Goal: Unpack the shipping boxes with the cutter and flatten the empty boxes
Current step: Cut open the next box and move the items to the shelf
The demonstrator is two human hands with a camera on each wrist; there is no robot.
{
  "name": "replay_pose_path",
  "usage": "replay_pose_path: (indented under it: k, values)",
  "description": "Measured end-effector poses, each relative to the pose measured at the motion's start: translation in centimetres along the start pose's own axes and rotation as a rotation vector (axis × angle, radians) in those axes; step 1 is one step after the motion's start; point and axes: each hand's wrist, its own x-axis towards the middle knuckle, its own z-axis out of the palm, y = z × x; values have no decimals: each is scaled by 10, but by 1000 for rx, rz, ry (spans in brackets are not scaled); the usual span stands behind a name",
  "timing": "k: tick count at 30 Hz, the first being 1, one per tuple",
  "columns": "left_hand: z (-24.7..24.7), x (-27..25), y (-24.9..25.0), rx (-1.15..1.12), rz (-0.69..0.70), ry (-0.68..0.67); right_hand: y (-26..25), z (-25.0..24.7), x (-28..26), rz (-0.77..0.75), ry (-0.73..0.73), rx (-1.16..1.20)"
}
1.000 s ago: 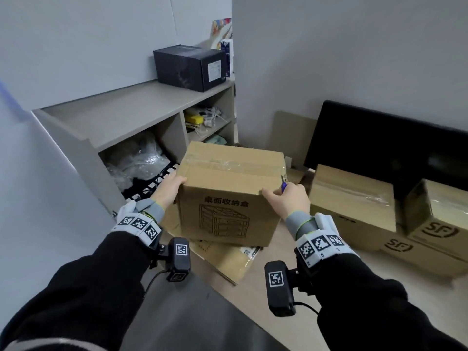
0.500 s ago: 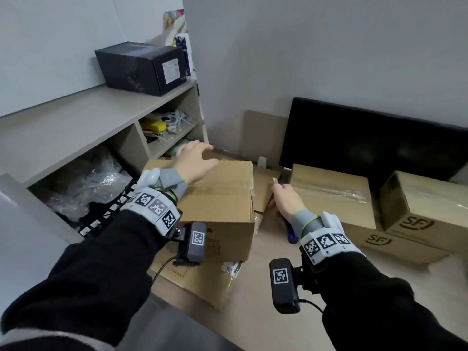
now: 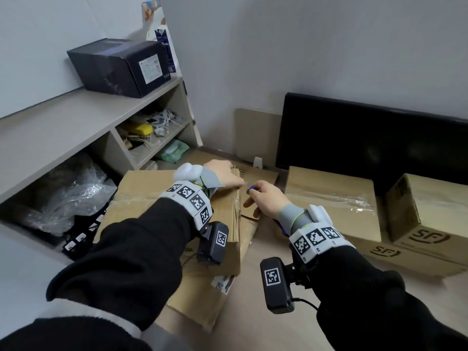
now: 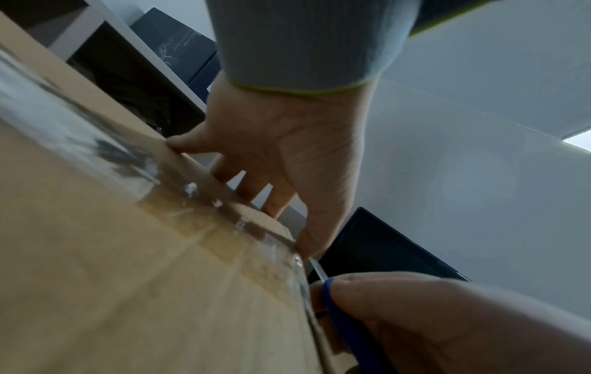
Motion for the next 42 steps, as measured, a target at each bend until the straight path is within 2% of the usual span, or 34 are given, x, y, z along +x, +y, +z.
replay_pose_path:
  k: [6, 14, 20, 25, 34, 42]
  values:
    - [-9, 1, 2, 77, 27, -11, 2, -1, 6, 15, -22, 51]
    - [-7, 1, 6, 160, 36, 8, 0, -1, 3, 15, -125, 85]
    - [-8, -1, 5, 165, 57, -11, -4, 0, 1, -27, -114, 22]
    - [-6, -2, 5, 149, 57, 0, -4, -5, 1, 26, -169, 63]
    - [-3, 1, 3, 155, 65, 14, -18, -10, 5, 20, -162, -104]
    - [-2, 3, 6, 155, 56, -7, -18, -13, 5, 44, -261, -131]
